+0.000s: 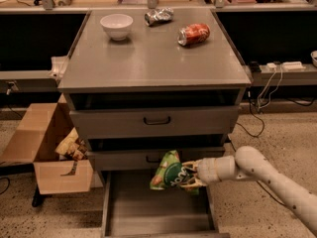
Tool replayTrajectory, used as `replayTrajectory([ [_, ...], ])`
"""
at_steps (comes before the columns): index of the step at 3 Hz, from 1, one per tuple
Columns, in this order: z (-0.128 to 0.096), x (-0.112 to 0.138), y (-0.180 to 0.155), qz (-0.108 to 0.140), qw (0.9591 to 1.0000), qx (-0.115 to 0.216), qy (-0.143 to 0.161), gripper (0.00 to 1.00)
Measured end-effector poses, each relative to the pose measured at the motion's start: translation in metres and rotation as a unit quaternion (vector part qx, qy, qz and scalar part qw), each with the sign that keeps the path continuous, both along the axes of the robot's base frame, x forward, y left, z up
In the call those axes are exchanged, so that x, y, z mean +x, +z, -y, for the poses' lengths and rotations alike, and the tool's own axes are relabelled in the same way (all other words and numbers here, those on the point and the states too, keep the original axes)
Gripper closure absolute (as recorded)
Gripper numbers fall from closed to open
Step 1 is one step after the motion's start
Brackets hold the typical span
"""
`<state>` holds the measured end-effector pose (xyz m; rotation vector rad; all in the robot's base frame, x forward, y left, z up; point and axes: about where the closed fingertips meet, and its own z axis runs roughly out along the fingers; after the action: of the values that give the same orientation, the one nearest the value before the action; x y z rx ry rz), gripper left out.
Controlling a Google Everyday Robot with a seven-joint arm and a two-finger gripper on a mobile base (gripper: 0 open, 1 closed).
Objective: Pick green rice chip bag from bottom drawer and place on counter
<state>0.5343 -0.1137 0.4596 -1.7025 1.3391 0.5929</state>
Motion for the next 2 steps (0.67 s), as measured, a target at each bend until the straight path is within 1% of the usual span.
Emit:
replayTrajectory([
  [1,-0.0084,-0.0167,0.0261,0.014,0.9997,-0.009,0.018,1.00],
  [2,-0.0080,-0.0148,0.0230,0.012,0.9998,-0.007,0.016,1.00],
])
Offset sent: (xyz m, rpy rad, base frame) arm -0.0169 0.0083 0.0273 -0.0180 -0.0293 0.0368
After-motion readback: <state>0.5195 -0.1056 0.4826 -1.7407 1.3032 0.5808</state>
